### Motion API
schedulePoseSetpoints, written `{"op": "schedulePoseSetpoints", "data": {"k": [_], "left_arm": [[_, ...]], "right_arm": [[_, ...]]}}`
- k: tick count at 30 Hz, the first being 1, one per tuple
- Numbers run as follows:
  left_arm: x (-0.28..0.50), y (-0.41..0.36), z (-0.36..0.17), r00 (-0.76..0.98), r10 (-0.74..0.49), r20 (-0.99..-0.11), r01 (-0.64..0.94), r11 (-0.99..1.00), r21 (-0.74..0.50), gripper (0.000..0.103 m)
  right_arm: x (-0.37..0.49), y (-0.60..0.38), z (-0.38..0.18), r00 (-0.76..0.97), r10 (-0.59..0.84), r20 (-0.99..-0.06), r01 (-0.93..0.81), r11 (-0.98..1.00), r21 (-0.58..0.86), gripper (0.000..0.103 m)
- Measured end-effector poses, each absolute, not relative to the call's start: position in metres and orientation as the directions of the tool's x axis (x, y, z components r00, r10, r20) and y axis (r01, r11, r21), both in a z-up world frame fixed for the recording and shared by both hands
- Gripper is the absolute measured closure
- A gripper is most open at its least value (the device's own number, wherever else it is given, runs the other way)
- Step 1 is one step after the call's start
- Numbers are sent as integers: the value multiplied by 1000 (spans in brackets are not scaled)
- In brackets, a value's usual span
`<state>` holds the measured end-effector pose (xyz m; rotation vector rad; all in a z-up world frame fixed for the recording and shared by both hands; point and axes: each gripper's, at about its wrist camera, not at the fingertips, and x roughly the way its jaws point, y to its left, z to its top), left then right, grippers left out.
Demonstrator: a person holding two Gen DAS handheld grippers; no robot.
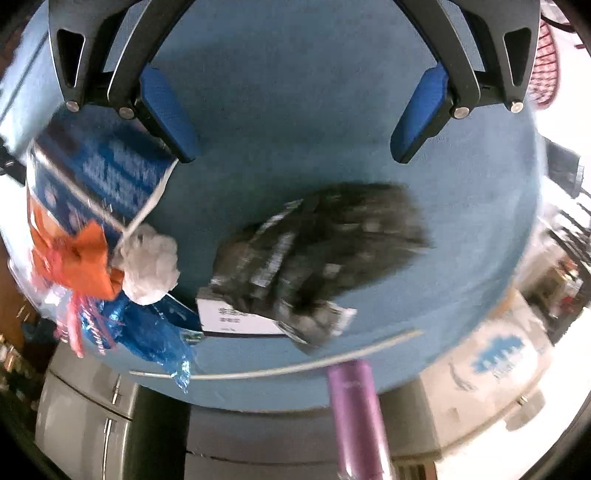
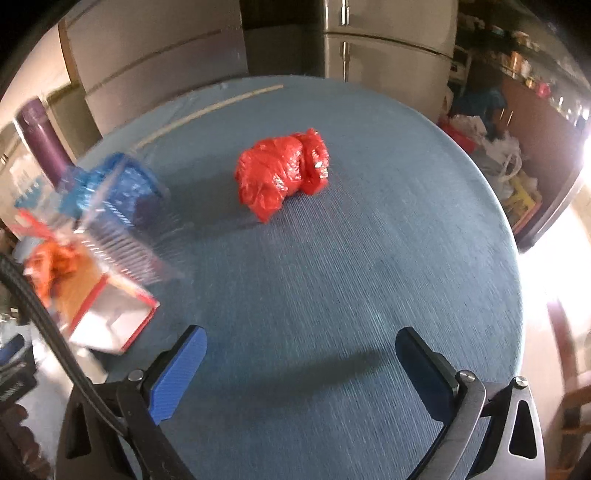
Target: Collect trash
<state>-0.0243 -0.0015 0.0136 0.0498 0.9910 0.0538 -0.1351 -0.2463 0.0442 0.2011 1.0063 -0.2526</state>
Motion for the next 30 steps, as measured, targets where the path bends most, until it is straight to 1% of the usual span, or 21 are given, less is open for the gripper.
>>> {"op": "schedulePoseSetpoints", "data": {"k": [4, 6, 10, 15, 17, 23, 26, 30], "left_arm": [[-63, 0, 54, 648, 106, -755, -42, 994, 103, 0], [-89, -2, 88, 725, 141, -674, -63, 988, 138, 0], [-133, -5, 143, 819, 172, -547, -92, 981, 171, 0], [-176, -5, 191, 875, 188, -445, -116, 976, 184, 0], [-192, -6, 204, 886, 187, -425, -119, 976, 182, 0], [-228, -6, 222, 895, 177, -409, -113, 978, 176, 0], [-237, -9, 226, 894, 189, -406, -118, 974, 194, 0], [-242, -12, 226, 897, 196, -397, -120, 970, 210, 0]], "right_arm": [[-170, -245, 75, 598, -132, -790, 277, 960, 49, 0], [-190, -238, 96, 652, -123, -748, 244, 968, 54, 0], [-215, -224, 143, 742, -80, -666, 185, 979, 88, 0], [-238, -200, 198, 814, -53, -579, 120, 990, 78, 0], [-253, -189, 210, 833, -56, -551, 108, 992, 63, 0], [-294, -169, 243, 868, -68, -492, 100, 994, 39, 0], [-301, -163, 248, 863, -70, -501, 95, 995, 25, 0], [-303, -161, 249, 845, -36, -533, 73, 996, 49, 0]]}}
